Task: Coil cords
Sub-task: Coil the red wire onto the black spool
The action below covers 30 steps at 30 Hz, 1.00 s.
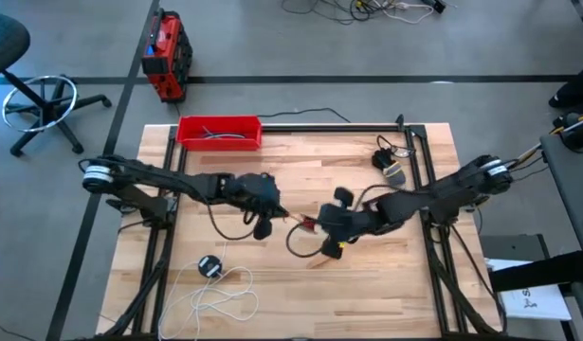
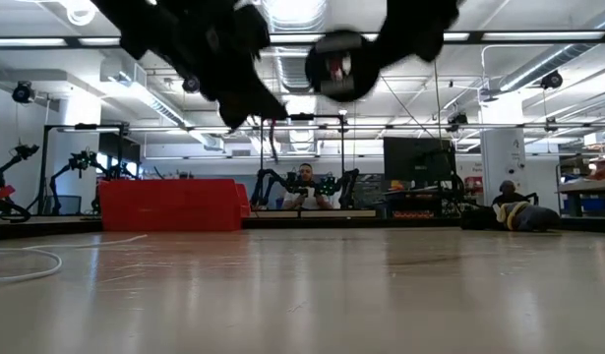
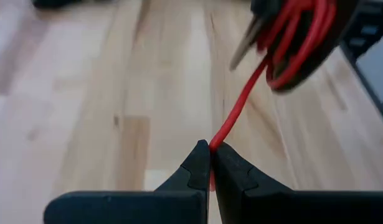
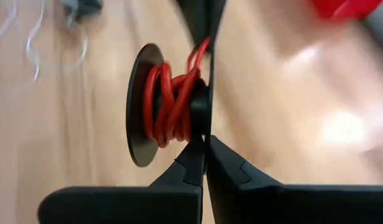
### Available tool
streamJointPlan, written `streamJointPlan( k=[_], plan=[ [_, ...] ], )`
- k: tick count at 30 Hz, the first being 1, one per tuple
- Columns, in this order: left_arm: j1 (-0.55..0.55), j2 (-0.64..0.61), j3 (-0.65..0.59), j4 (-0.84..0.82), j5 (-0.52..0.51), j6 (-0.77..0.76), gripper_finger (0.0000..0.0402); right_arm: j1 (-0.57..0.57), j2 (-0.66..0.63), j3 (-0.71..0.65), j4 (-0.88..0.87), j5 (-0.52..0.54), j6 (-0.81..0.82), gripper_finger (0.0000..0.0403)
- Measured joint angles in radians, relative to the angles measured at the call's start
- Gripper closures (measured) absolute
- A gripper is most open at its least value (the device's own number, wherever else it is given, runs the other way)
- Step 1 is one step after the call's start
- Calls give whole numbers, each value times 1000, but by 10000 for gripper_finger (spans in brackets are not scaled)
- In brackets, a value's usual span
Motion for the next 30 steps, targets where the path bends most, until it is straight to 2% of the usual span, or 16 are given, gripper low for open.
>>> streamJointPlan(
  k=[4,12,18,30],
  plan=[
    [-15,86,0,40,85,1,401,-20,80,-56,2,-134,78,403],
    [-90,251,0,207,114,30,401,-38,174,-94,7,-314,94,403],
    [-89,278,2,251,115,37,401,-46,176,-93,-11,-352,72,403],
    [-92,277,3,257,114,45,394,-88,205,-93,-44,-346,-2,403]
  ],
)
